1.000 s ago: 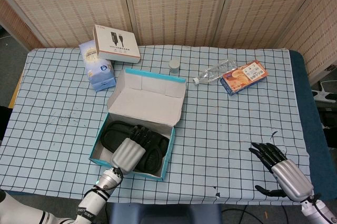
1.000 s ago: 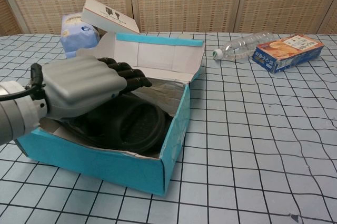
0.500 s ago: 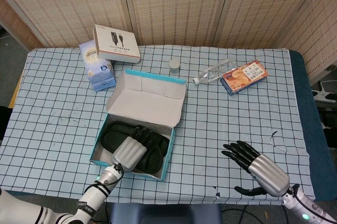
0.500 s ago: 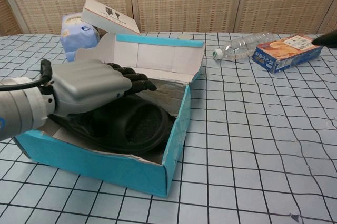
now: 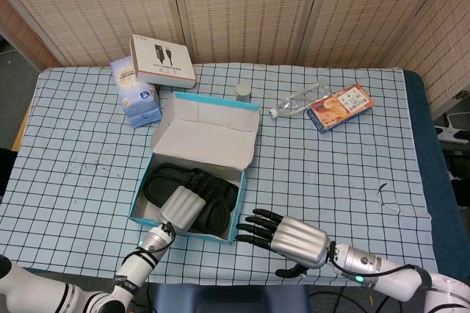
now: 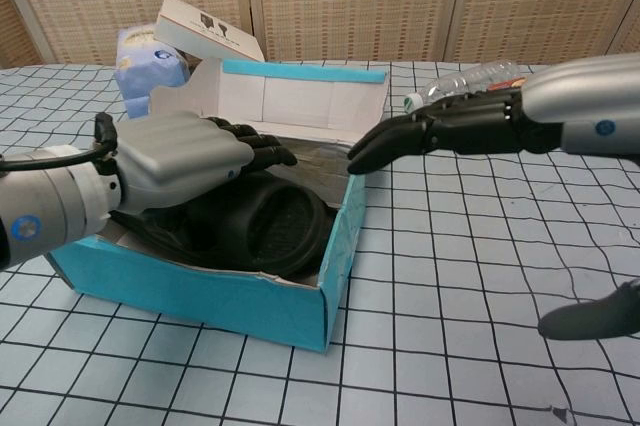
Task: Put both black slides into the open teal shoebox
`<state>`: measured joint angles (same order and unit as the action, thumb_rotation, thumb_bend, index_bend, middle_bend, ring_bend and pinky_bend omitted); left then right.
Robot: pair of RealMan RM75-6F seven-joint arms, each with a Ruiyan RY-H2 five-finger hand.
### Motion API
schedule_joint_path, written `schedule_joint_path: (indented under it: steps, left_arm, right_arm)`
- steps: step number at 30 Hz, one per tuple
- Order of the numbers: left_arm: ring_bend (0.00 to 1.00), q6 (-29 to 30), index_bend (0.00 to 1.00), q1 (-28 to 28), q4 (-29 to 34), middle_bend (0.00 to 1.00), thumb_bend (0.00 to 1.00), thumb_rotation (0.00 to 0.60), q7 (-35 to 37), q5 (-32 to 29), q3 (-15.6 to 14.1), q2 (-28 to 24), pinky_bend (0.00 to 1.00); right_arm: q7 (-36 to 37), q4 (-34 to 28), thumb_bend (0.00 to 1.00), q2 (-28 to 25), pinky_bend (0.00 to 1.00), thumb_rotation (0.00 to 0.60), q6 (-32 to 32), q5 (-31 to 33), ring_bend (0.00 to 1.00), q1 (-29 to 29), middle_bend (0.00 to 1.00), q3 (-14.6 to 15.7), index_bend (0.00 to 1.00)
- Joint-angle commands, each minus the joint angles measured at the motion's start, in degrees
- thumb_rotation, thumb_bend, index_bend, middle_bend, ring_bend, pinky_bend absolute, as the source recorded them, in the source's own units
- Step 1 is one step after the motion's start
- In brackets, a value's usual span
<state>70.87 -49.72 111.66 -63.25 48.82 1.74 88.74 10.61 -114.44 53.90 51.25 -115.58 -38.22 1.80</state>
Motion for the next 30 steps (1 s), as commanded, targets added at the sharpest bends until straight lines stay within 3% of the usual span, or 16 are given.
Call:
schedule_joint_path:
  steps: [1, 13, 30]
  left_arm:
    - [0.00, -0.21, 0.00, -0.08, -0.06, 0.00, 0.38, 0.600, 0.45, -0.58, 0.14, -0.14, 0.09]
    - [0.00, -0.95, 0.00, 0.01, -1.12, 0.00, 0.38, 0.600, 3.28, -0.95, -0.12, 1.14, 0.09]
    - [0.00, -1.69, 0.00, -0.24, -2.50, 0.00, 0.39, 0.600, 5.35, -1.23, 0.06, 1.47, 0.09]
  right_arm:
    - [-3.09, -0.57, 0.18, 0.06, 0.00, 0.527, -4.23, 2.70, 0.00, -1.58, 0.00, 0.16, 0.00]
    - [-10.01, 4.14, 0.24, 8.30, 0.00, 0.527, -6.58, 7.63, 0.00, -3.67, 0.00, -1.24, 0.00]
    - [-10.47, 11.57, 0.25, 18.12, 0.00, 0.527, -10.90, 13.79, 0.00, -8.11, 0.00, -1.22, 0.00]
